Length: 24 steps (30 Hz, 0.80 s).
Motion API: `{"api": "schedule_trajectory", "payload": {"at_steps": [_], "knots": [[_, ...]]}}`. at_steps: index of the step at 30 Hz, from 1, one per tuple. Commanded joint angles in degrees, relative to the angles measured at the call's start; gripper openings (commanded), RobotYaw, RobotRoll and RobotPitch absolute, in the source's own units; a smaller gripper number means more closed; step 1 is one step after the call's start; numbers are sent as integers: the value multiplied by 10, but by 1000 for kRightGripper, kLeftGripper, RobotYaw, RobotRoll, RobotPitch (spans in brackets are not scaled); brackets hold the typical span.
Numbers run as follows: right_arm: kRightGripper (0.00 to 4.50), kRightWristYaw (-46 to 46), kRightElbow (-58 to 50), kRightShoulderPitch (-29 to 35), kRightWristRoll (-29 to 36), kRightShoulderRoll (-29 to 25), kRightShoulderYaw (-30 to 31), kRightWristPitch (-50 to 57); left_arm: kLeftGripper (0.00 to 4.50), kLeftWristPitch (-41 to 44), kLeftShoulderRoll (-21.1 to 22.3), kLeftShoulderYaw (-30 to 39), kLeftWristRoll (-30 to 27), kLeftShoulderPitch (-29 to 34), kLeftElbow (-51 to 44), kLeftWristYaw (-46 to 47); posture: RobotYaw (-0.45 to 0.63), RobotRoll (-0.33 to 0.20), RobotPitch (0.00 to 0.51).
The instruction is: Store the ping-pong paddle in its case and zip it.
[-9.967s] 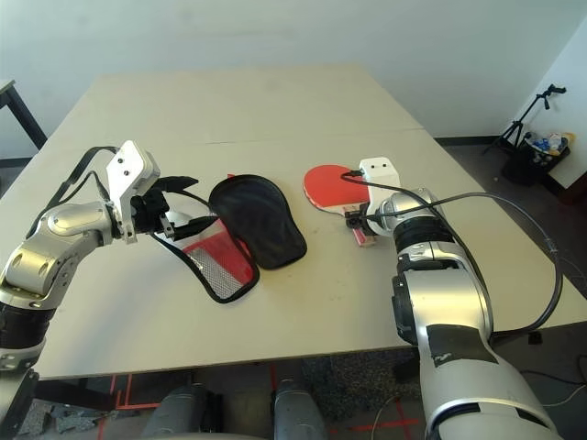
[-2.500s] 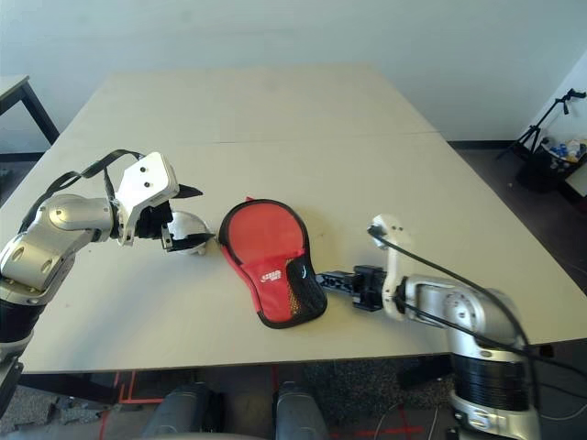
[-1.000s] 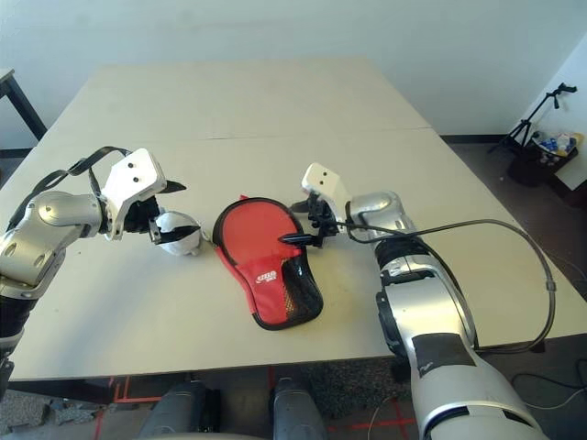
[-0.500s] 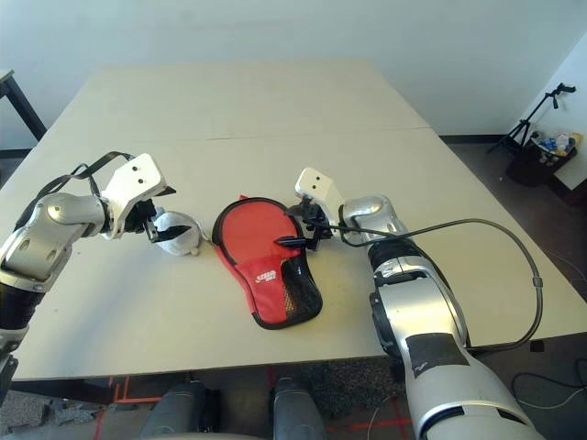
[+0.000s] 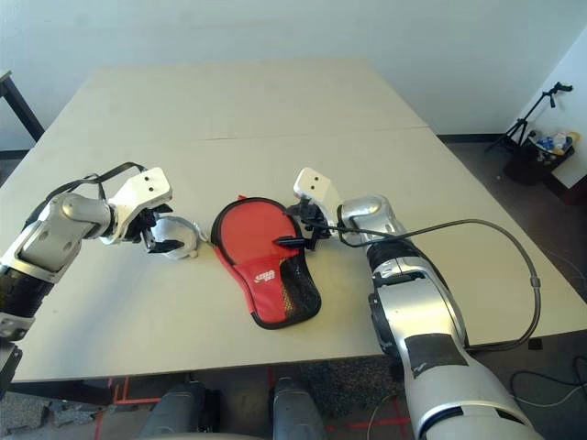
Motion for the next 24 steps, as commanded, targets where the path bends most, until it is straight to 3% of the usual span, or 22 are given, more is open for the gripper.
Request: {"api": "schedule_trajectory", "payload": {"at_steps": [1,8,12,16,24], "knots": [[4500,-6,2,18,-18,0,9,1,3589,16,3,-11,3,-1,3,-17,47,0,40],[4500,-9,-1,22,-22,-1,9,-3,1347,29,8,-11,6,-2,-1,-35,44,0,38],[4500,-11,-2,23,-25,-2,11,-4,350,17,10,-10,15,-7,11,-31,42,0,37],[4500,-13,-3,25,-26,-2,12,-5,178,-9,-2,-4,31,-23,39,-1,43,0,38],[4500,-13,-11,32,-27,2,14,-5,178,-107,-67,5,84,-119,202,125,40,0,40]]}}
